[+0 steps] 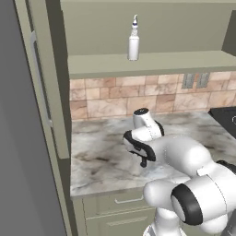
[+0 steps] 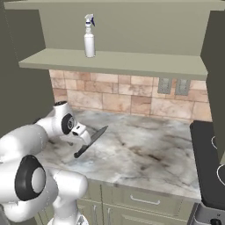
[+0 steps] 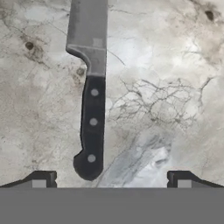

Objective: Move the cutting board and knife to the sink. Then move spray from the cabinet to the counter.

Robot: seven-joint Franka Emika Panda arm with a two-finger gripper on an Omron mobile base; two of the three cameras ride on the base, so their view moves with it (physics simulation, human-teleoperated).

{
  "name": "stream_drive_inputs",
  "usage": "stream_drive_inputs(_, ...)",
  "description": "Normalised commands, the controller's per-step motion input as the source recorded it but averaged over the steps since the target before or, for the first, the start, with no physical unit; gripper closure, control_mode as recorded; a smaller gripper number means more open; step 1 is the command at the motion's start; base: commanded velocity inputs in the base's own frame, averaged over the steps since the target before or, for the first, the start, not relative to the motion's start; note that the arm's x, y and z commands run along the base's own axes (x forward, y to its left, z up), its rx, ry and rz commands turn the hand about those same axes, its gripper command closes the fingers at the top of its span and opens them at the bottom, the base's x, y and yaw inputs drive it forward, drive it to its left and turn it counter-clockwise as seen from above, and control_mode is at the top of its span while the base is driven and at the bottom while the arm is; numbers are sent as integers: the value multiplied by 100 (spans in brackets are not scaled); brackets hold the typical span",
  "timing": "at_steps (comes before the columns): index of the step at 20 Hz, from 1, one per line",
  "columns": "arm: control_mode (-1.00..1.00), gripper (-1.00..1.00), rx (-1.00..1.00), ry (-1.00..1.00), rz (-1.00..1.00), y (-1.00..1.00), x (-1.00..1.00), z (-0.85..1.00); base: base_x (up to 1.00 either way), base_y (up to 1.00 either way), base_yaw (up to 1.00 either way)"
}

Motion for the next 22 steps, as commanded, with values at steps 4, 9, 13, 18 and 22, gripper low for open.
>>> stream_drive_inputs(4, -100, -100, 0, 4, 0, 3, 11, -18, 0, 0, 0)
stream_drive_inputs(9, -100, -100, 0, -4, 0, 0, 3, -26, 0, 0, 0)
stream_drive_inputs(13, -100, -100, 0, -18, 0, 0, 0, -32, 0, 0, 0)
stream_drive_inputs(18, -100, -100, 0, -13, 0, -1, 1, -27, 0, 0, 0)
stream_drive_inputs(22, -100, -100, 3, -4, 0, -7, 5, -20, 0, 0, 0)
